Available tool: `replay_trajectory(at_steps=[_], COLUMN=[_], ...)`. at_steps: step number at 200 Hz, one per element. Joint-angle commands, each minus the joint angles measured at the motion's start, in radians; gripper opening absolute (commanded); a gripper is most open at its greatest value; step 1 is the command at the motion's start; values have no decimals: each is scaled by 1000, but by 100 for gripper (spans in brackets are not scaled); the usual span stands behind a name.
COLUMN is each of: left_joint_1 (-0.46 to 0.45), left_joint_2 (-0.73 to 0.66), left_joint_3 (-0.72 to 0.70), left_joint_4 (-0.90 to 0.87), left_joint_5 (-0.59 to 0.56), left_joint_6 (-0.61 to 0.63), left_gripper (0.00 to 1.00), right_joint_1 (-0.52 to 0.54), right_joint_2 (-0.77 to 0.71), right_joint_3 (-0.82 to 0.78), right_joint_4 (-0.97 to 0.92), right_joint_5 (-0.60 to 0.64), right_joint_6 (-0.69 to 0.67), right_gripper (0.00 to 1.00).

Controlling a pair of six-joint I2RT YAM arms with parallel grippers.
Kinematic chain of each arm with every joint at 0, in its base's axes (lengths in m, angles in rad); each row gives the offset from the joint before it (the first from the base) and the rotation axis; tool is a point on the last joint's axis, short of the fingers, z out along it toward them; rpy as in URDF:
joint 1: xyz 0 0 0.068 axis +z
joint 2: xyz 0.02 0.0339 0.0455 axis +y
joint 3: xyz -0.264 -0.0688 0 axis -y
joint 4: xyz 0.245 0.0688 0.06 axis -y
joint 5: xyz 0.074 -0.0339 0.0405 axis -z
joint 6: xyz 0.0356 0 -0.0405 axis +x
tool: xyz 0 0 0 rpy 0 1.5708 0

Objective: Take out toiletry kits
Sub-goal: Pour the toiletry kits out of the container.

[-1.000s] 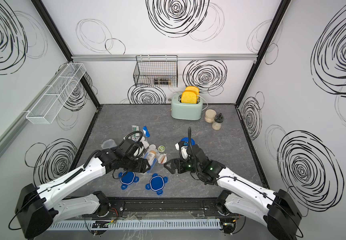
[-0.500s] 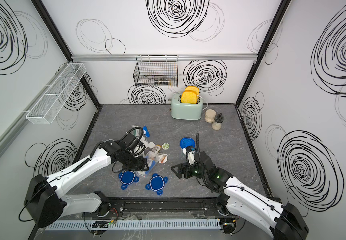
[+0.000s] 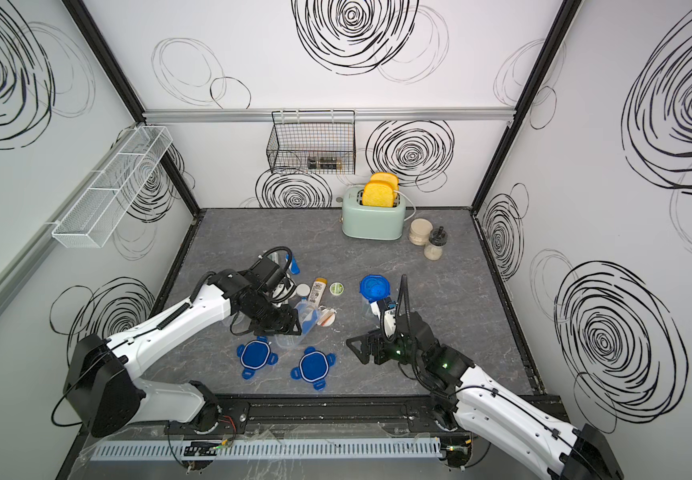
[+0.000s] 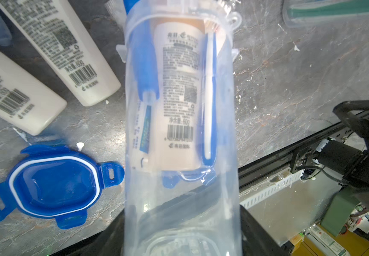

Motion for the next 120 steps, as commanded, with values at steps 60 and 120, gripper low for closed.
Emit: replay_trajectory(at_steps=[60,120], left_joint_1=[-17,-24], left_joint_2=[-49,-74], left_joint_3=[41,-13], left_joint_4=[-51,-11], left_joint_5=[37,43], left_joint_6=[-23,6], left_gripper=[15,14], right_joint_1=[-3,-2], right_joint_2=[-11,-33], right_joint_3=[-21,-35], right_joint_4=[-3,-26], right_joint_5=[6,27], right_joint_6=[-25,4], right_gripper=[94,93])
